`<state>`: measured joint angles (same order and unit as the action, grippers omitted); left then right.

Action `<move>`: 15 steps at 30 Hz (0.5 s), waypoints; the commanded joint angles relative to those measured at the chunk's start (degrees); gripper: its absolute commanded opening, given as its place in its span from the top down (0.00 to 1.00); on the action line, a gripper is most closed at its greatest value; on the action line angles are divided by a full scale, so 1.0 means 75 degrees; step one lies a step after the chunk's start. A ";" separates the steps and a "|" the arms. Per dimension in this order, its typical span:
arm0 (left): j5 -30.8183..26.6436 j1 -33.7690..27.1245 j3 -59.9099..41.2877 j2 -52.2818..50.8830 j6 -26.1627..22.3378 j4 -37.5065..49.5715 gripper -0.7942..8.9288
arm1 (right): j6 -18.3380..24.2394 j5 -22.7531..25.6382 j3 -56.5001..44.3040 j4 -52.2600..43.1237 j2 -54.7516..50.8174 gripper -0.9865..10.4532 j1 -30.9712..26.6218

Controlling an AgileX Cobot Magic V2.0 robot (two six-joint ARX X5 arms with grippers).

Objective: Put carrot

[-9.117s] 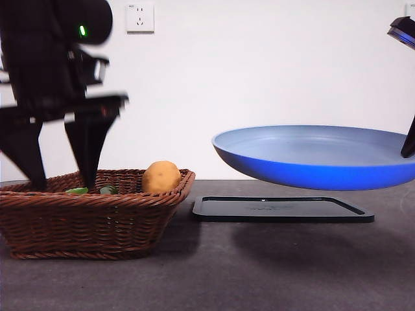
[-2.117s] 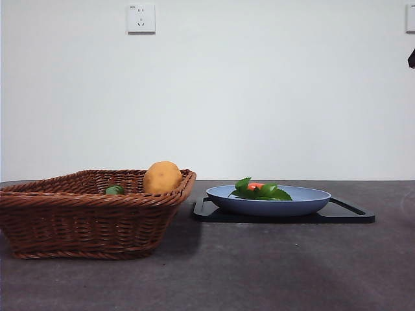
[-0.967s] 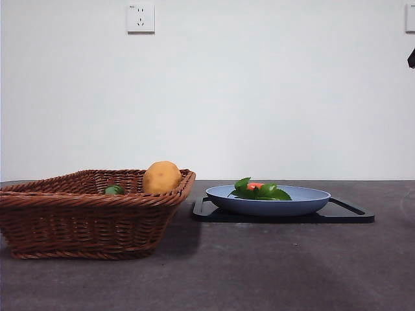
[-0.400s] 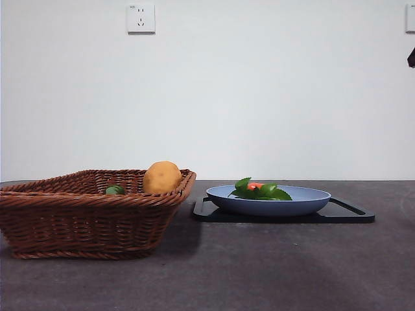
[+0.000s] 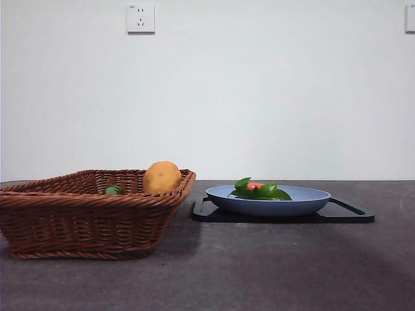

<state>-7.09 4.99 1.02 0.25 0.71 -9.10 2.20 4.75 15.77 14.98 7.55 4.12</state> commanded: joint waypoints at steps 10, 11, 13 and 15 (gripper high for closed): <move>-0.0017 -0.0015 -0.0061 -0.0023 0.0082 0.0070 0.91 | -0.0309 -0.1699 -0.1746 -0.0414 -0.0784 0.90 -0.0393; -0.0017 -0.0015 -0.0061 -0.0023 0.0082 0.0067 0.91 | -0.0321 -0.1705 -0.1810 -0.0405 -0.0863 0.90 -0.0393; -0.0017 -0.0015 -0.0061 -0.0023 0.0082 0.0070 0.91 | -0.0321 -0.1719 -0.1932 -0.0393 -0.1023 0.90 -0.0393; -0.0017 -0.0015 -0.0061 -0.0023 0.0082 0.0070 0.91 | -0.0318 -0.1792 -0.1947 -0.0458 -0.1011 0.90 -0.0393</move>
<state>-7.09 4.99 1.02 0.25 0.71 -9.10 0.47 -8.40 1.76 11.68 0.19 1.19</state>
